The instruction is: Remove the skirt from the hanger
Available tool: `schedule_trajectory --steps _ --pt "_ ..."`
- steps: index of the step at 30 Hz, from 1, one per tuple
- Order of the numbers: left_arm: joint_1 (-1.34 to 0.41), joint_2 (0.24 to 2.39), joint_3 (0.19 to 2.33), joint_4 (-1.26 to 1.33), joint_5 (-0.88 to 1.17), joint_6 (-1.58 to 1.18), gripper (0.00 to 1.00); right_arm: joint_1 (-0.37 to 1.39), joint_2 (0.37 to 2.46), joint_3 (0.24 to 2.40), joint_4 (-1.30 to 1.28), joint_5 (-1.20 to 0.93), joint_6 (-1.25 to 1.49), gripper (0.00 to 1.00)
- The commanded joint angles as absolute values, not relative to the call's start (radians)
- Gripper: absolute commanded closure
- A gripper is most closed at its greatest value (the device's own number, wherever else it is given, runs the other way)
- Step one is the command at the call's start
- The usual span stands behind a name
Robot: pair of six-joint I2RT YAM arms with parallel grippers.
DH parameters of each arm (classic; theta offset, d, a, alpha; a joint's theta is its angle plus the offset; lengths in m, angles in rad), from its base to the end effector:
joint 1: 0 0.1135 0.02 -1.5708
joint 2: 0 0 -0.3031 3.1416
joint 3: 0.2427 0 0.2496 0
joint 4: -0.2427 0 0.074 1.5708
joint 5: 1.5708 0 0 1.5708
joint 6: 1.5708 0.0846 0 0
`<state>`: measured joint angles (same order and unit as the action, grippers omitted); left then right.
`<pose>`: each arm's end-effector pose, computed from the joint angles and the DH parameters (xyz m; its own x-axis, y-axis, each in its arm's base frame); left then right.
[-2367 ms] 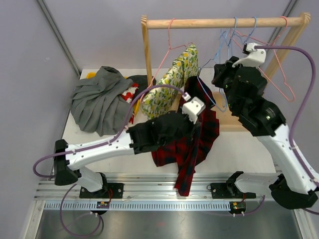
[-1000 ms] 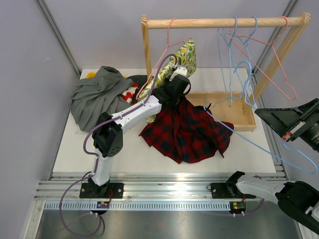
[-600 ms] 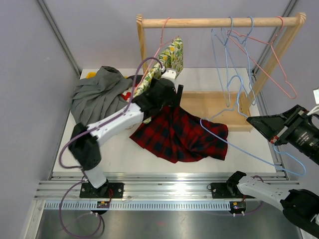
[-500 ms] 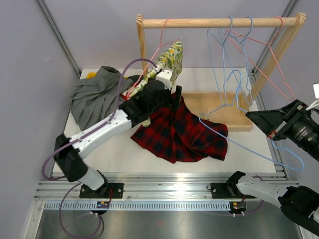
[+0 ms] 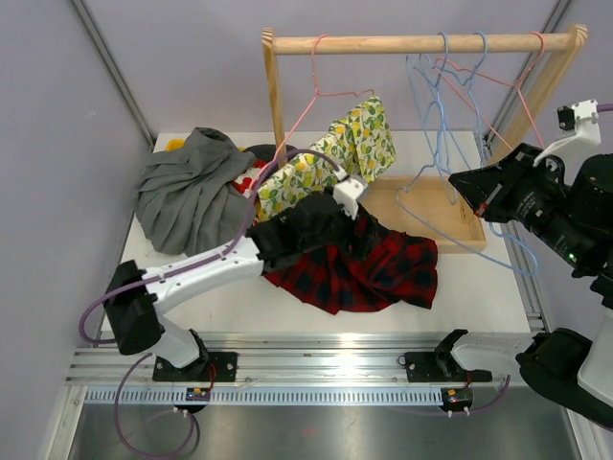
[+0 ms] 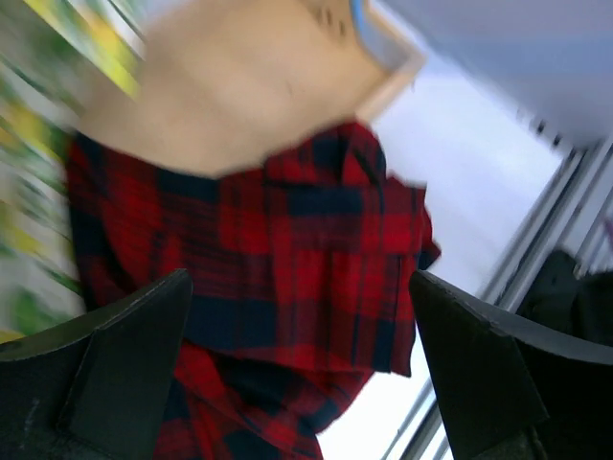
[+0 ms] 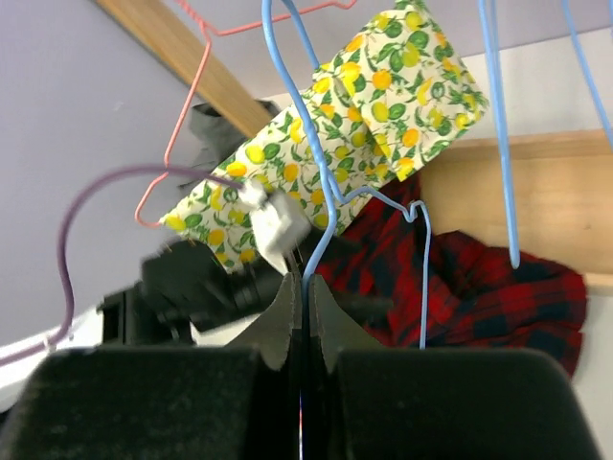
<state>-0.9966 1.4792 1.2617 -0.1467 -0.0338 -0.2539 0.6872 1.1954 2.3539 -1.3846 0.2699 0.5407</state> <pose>0.2142 -0.3259 0.3651 -0.3937 0.1465 -0.9075 0.7471 0.6262 -0.2231 0.0936 0.0476 0.6066 -0.3599 0.3464 -0.8663 -0.2628 0.8533 0.4504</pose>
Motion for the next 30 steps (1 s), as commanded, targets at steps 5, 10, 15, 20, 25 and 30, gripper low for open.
schedule_trajectory --steps 5,10,15,20,25,30 --pt "-1.075 1.65 1.232 -0.087 -0.141 -0.334 0.01 0.69 1.311 2.427 -1.367 0.462 0.382 1.0" --pt "-1.08 1.807 1.23 -0.069 -0.121 -0.376 0.03 0.69 1.358 2.46 -1.287 0.474 0.365 1.0" --pt "-1.085 1.917 1.213 -0.038 -0.126 -0.417 0.99 0.69 1.397 2.529 -1.226 0.471 0.357 1.0" --pt "-1.106 1.895 1.166 -0.014 -0.15 -0.428 1.0 0.69 1.393 2.534 -1.129 0.502 0.342 1.0" --pt "-1.178 1.767 1.137 -0.067 -0.222 -0.439 1.0 0.69 1.374 2.441 -1.011 0.541 0.307 1.0" --pt "-1.29 1.625 1.138 -0.204 -0.34 -0.46 1.0 0.69 1.419 2.419 -0.93 0.552 0.276 1.0"
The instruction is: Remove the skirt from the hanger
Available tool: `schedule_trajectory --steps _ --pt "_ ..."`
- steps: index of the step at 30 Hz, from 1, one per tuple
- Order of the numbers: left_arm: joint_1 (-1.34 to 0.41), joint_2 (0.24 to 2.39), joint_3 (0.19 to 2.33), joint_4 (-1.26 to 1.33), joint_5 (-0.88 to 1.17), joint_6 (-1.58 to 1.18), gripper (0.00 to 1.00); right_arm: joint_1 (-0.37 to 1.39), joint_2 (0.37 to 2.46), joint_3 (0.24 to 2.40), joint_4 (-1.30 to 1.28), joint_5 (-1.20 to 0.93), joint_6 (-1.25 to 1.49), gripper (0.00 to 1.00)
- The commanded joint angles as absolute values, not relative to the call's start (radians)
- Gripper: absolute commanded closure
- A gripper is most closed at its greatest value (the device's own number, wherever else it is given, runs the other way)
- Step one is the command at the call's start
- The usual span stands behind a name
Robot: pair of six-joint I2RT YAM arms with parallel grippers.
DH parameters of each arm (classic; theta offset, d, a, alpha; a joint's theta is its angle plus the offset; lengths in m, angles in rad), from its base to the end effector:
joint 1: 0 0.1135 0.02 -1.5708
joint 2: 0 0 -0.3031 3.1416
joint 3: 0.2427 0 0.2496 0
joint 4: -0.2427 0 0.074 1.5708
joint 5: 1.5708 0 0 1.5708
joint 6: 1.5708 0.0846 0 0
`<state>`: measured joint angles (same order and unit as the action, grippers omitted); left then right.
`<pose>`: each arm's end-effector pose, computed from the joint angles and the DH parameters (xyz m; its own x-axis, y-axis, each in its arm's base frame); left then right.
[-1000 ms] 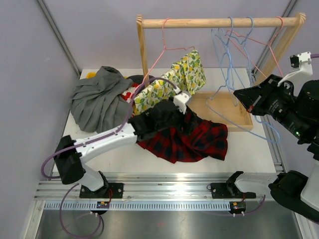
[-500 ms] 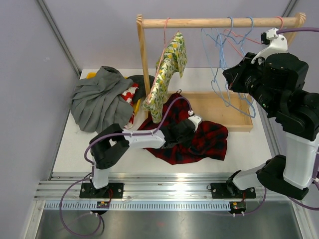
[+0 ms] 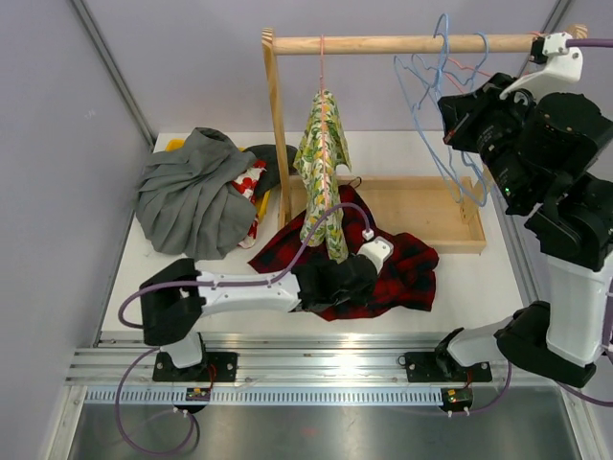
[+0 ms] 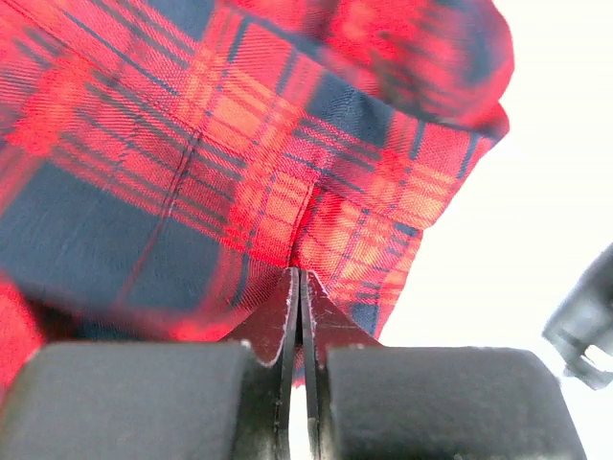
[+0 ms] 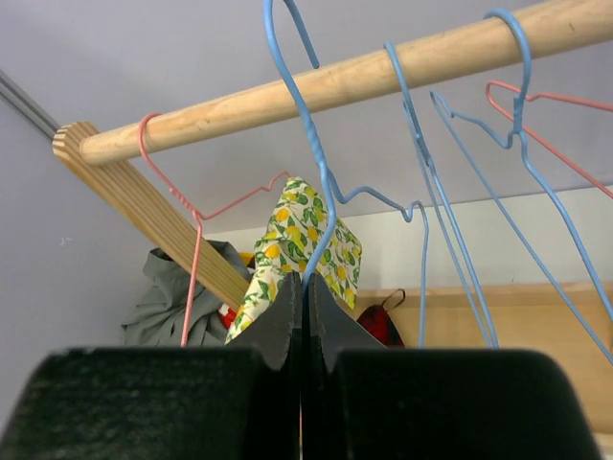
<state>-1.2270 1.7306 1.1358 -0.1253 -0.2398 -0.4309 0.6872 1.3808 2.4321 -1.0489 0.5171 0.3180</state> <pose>0.1605 -0.3886 0.2237 -0.5588 0.3572 -0.7484 0.6834 0.7095 -0.1717 0.1645 0.0809 0.6516 -0.0512 0.3096 -0.9495 -0.1614 0.9357 0.3138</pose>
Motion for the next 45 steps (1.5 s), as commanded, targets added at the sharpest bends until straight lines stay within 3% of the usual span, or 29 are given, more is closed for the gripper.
schedule_trajectory --steps 1,9,19,22,28,30,31,32,35,41,45 --pt "-1.33 1.605 1.138 -0.227 -0.375 -0.471 1.0 0.69 1.423 2.415 -0.919 0.555 0.27 1.0" --pt "-1.514 1.399 1.12 -0.611 -0.628 -0.615 1.0 0.686 1.482 2.359 -0.85 0.561 0.244 1.0" --pt "-1.589 1.201 1.411 -1.391 -1.014 -0.909 1.0 0.664 1.382 2.16 -0.822 0.549 0.302 1.0" --pt "-1.565 1.157 1.459 -1.463 -1.089 -0.873 1.0 0.658 1.379 2.152 -0.837 0.54 0.305 1.0" --pt "-1.372 1.103 1.577 -1.323 -1.098 -0.535 1.0 0.658 1.347 2.108 -0.842 0.535 0.321 1.0" --pt "-1.283 1.098 1.612 -1.208 -1.079 -0.363 1.0 0.658 1.309 2.053 -0.828 0.54 0.322 0.77" --pt "-1.249 1.1 1.623 -1.16 -1.062 -0.301 1.0 0.658 1.295 2.033 -0.81 0.538 0.322 0.61" --pt "-1.171 1.1 1.634 -1.064 -1.025 -0.241 1.0 0.658 1.269 1.999 -0.804 0.543 0.322 0.3" --pt "-1.027 1.132 1.704 -0.919 -0.935 -0.063 1.0 0.658 1.235 1.962 -0.79 0.561 0.328 0.01" --pt "-0.639 1.307 1.931 -0.798 -0.738 0.072 1.0 0.658 1.181 1.881 -0.782 0.584 0.324 0.01" --pt "-0.447 1.472 2.139 -0.779 -0.71 0.069 1.0 0.658 1.154 1.83 -0.773 0.586 0.328 0.01"
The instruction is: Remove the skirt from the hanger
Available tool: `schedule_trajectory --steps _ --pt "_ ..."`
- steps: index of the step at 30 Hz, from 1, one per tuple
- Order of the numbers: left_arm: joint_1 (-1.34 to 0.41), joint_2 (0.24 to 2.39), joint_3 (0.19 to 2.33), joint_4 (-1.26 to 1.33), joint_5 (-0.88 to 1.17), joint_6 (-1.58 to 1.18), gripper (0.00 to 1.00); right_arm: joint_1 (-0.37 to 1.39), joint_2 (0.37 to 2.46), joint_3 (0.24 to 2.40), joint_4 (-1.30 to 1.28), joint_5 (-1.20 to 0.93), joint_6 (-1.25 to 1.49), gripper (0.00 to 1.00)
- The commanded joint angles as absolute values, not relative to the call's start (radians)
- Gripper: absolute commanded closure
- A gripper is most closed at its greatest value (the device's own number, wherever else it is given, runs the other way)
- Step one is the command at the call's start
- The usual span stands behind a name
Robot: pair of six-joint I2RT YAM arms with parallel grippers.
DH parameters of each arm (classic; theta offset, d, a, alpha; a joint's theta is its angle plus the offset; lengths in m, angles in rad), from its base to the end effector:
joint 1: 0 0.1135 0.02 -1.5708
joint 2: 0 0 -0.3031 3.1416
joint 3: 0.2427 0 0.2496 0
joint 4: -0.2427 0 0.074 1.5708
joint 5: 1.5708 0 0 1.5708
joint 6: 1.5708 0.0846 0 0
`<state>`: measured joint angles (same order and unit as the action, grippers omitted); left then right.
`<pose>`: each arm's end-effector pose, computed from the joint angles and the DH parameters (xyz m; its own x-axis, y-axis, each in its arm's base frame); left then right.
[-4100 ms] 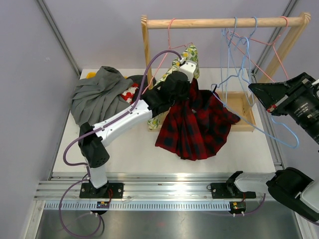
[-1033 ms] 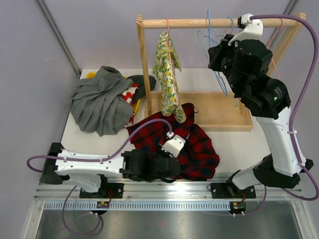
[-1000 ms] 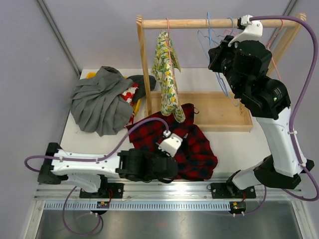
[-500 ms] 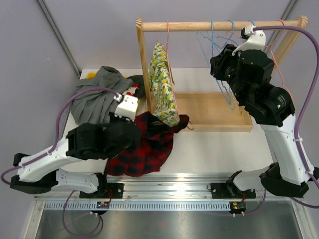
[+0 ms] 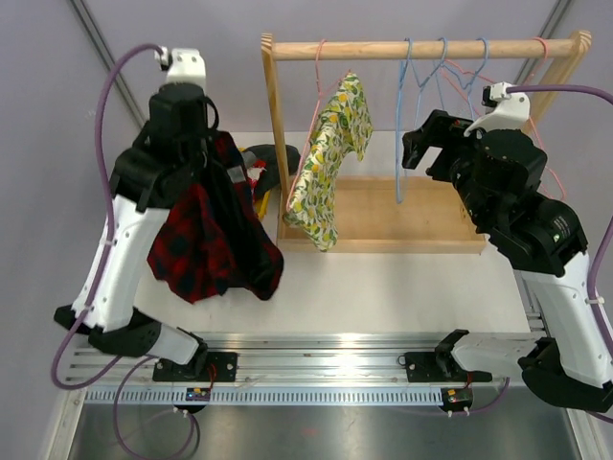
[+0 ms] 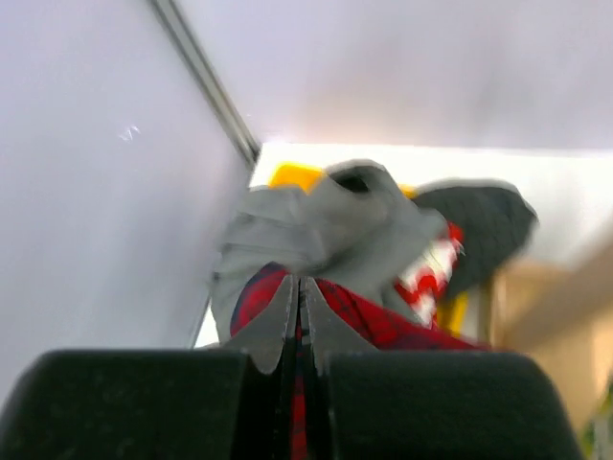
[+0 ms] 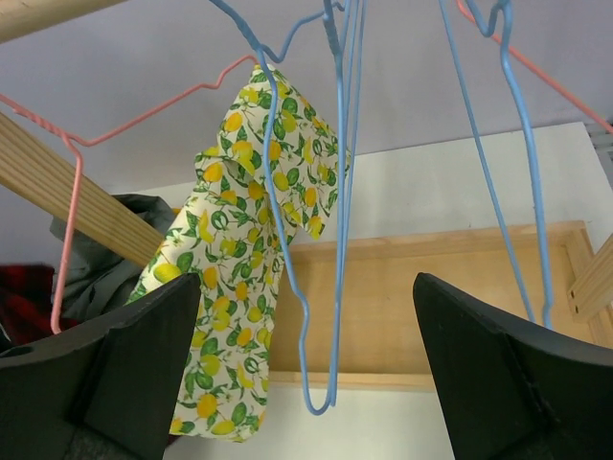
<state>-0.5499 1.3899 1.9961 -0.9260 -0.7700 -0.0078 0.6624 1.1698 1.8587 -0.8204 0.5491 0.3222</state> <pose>0.2510 -0.0848 0.5566 -0.2665 0.1568 -0.9510 -0.1903 0.9587 0.2114 0.1813 0.0854 0.5737 -0.1350 0.2373 -0.9620 -0.0779 0.9654 0.2490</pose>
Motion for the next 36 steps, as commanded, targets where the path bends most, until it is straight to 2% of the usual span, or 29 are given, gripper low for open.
schedule_trajectory --steps 1,2,6,12,17,20,23,27,30,34,36 --pt "-0.41 1.511 2.193 -0.782 -0.701 0.064 1.0 0.658 1.147 1.821 -0.773 0.583 0.331 0.0" --pt "-0.352 1.596 2.307 -0.787 -0.686 0.064 1.0 0.658 1.135 1.8 -0.773 0.583 0.33 0.01" --pt "-0.252 1.755 2.512 -0.764 -0.646 0.106 1.0 0.658 1.108 1.74 -0.762 0.577 0.345 0.01" --pt "-0.178 1.867 2.432 -0.773 -0.561 0.012 1.0 0.658 1.078 1.68 -0.749 0.548 0.363 0.0" --pt "-0.172 1.859 2.124 -0.669 -0.532 -0.037 1.0 0.658 1.084 1.646 -0.736 0.497 0.396 0.01" --pt "-0.172 1.911 2.082 -0.661 -0.528 -0.051 1.0 0.658 1.085 1.635 -0.738 0.477 0.405 0.01" --pt "-0.16 1.985 2.112 -0.679 -0.525 -0.061 1.0 0.658 1.081 1.632 -0.742 0.471 0.408 0.01" --pt "-0.12 2.172 2.319 -0.773 -0.506 -0.097 1.0 0.658 1.066 1.629 -0.736 0.453 0.397 0.01" --pt "-0.104 2.238 2.329 -0.747 -0.5 -0.1 1.0 0.658 1.045 1.614 -0.7 0.411 0.373 0.01" --pt "-0.046 2.367 2.413 -0.79 -0.411 -0.15 0.99 0.658 1.006 1.614 -0.64 0.232 0.328 0.01" --pt "-0.018 2.394 2.41 -0.79 -0.362 -0.173 0.94 0.658 1.0 1.62 -0.602 0.157 0.302 0.01"
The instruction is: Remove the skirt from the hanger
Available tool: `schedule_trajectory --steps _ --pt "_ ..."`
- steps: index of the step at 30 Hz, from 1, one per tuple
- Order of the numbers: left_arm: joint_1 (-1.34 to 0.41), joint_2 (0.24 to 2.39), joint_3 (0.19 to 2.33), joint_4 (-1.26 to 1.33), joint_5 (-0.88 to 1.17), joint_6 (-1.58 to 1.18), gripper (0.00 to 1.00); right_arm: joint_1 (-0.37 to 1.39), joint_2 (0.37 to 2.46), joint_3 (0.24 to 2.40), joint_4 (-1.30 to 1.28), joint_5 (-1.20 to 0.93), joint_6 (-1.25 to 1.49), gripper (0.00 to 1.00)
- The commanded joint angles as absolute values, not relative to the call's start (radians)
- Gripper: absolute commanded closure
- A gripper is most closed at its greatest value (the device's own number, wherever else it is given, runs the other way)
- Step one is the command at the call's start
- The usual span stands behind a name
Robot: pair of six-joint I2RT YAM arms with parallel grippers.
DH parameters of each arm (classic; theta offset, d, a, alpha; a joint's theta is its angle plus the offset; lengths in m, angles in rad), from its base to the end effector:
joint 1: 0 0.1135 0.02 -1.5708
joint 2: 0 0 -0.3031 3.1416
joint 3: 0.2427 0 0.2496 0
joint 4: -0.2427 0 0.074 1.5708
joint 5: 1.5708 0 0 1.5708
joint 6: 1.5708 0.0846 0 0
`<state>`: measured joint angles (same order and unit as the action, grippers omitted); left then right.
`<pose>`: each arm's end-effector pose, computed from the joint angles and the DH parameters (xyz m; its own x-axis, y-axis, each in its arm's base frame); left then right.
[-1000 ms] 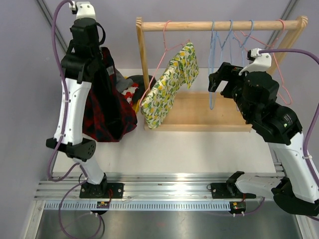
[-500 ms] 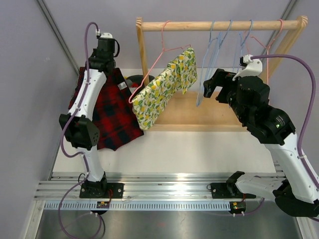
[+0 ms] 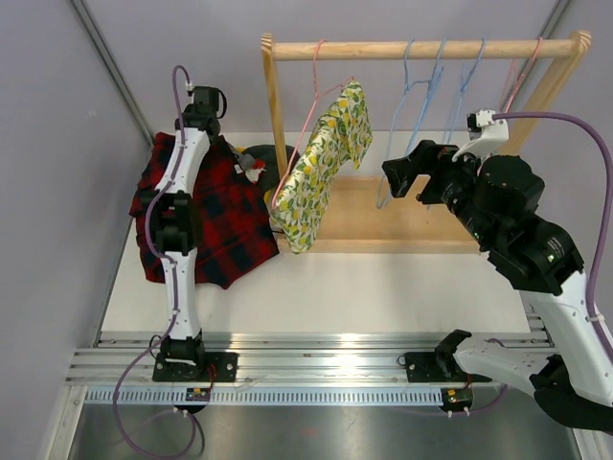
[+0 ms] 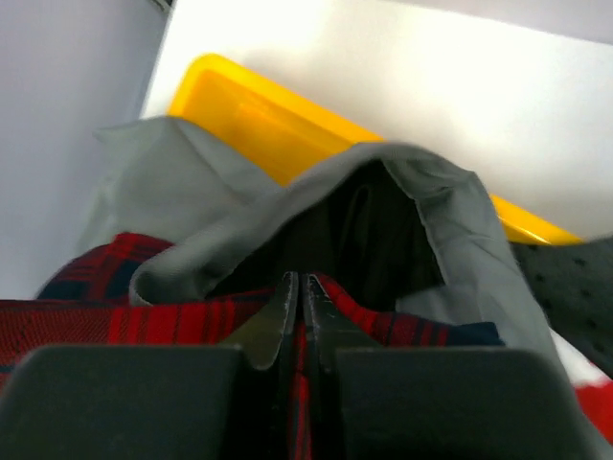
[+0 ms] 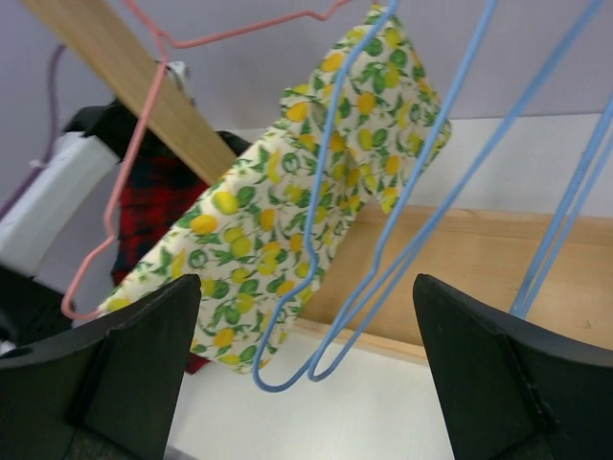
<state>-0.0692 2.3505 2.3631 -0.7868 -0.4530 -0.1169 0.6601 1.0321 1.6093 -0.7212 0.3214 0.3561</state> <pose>0.5831 -0.0033 0.2872 -0.6636 -0.0591 -0.7458 -0.3296 0.9180 0.2205 0.1645 0.0938 0.5340 -0.2230 0.2457 -0.9434 -0.2743 0.9128 0.3025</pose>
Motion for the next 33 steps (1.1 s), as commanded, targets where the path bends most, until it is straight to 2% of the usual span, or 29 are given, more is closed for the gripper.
schedule_trajectory --steps 1,3,4,5,7,8,11,22,33 --pt "-0.014 2.401 2.395 -0.79 -0.354 -0.176 0.78 0.658 0.999 1.624 -0.595 0.126 0.298 0.01" --pt "-0.012 2.384 2.384 -0.801 -0.342 -0.199 0.61 0.658 1.002 1.647 -0.575 0.04 0.278 0.01" --pt "-0.015 2.338 2.361 -0.811 -0.334 -0.207 0.44 0.658 1.014 1.669 -0.571 0.005 0.27 0.01" --pt "-0.031 2.31 2.346 -0.813 -0.344 -0.21 0.31 0.658 1.025 1.683 -0.569 -0.035 0.253 0.01" --pt "-0.063 2.231 2.294 -0.793 -0.385 -0.199 0.15 0.658 1.067 1.741 -0.577 -0.075 0.242 0.01" --pt "-0.104 2.132 2.211 -0.772 -0.423 -0.177 0.01 0.658 1.084 1.764 -0.583 -0.086 0.235 0.01" --pt "-0.188 1.969 2.079 -0.7 -0.484 -0.15 0.01 0.658 1.161 1.851 -0.592 -0.103 0.233 0.02" --pt "-0.388 1.604 1.866 -0.765 -0.636 -0.189 0.01 0.664 1.445 2.131 -0.604 -0.037 0.285 0.04" --pt "-0.577 1.198 1.494 -0.796 -0.666 -0.339 0.01 0.687 1.539 2.099 -0.6 0.057 0.344 0.07"
